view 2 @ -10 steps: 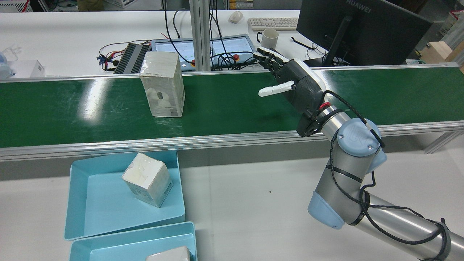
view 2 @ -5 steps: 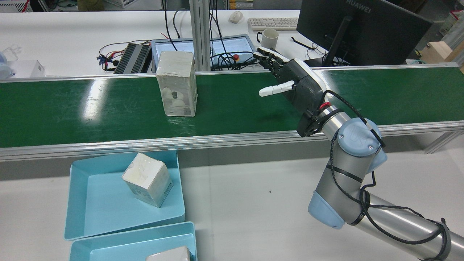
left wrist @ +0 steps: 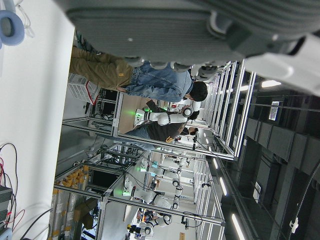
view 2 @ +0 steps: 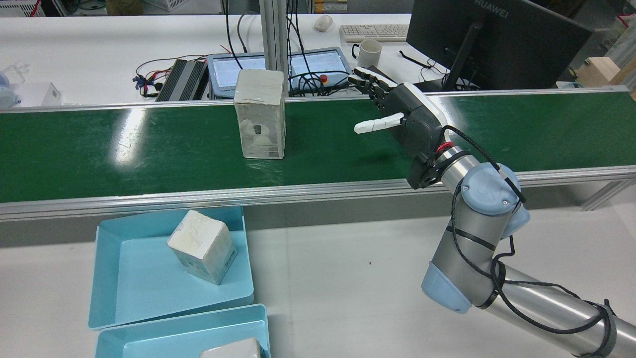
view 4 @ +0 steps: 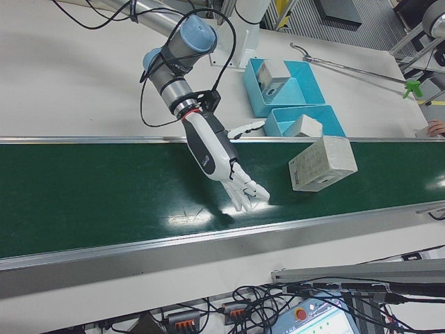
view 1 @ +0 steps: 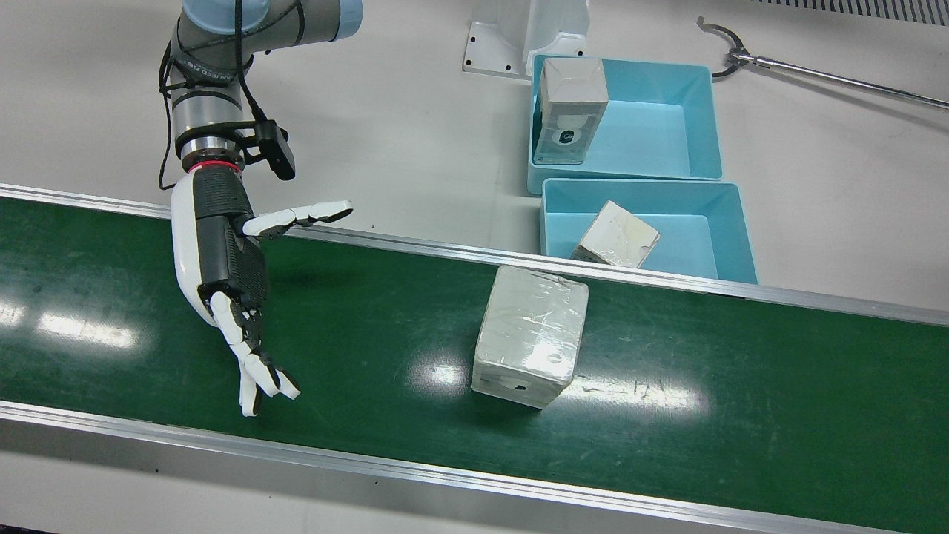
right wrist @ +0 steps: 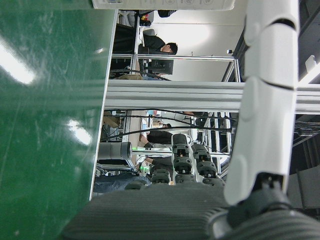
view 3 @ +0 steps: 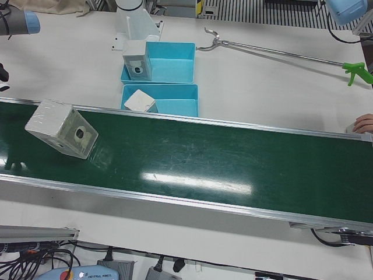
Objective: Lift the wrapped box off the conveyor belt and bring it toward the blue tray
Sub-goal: 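Reach the right hand toward the wrapped white box and close fingers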
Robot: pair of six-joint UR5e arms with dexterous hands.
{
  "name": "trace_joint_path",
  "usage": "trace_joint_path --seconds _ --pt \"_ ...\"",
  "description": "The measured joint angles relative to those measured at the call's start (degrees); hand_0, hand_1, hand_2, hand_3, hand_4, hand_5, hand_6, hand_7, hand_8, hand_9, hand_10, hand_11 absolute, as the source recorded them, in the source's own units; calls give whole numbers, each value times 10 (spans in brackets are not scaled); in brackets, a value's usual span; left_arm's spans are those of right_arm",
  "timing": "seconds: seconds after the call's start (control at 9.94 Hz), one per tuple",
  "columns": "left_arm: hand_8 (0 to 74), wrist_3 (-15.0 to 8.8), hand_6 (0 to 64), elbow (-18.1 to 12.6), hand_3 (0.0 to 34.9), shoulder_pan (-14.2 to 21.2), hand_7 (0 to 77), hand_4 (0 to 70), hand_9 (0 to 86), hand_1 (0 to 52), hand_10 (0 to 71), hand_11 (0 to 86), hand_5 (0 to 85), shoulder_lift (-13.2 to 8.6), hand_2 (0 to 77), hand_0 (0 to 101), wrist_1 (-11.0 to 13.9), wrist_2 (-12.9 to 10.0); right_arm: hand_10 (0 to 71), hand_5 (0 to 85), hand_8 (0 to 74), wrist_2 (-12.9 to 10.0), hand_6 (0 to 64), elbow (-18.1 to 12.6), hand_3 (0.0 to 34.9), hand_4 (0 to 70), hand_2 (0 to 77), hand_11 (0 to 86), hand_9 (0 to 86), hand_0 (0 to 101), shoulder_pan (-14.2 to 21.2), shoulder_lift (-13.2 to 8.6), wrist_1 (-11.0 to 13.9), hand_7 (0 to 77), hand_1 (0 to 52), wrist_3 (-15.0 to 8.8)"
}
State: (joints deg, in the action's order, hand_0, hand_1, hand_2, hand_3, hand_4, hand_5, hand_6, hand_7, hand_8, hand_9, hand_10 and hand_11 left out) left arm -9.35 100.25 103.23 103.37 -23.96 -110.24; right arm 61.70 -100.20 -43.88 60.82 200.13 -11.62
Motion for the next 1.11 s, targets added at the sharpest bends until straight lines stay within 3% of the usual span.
trace_joint_path --seconds 0.6,1.11 --pt "5 0 0 0 0 0 5 5 0 0 5 5 11 0 11 0 0 0 0 93 22 -2 38 7 0 87 87 11 16 467 8 -6 0 147 125 -3" --pt "5 0 5 0 0 0 5 5 5 0 5 0 11 0 11 0 0 0 0 104 22 -41 44 26 0 98 114 11 27 475 32 -34 3 158 147 -6"
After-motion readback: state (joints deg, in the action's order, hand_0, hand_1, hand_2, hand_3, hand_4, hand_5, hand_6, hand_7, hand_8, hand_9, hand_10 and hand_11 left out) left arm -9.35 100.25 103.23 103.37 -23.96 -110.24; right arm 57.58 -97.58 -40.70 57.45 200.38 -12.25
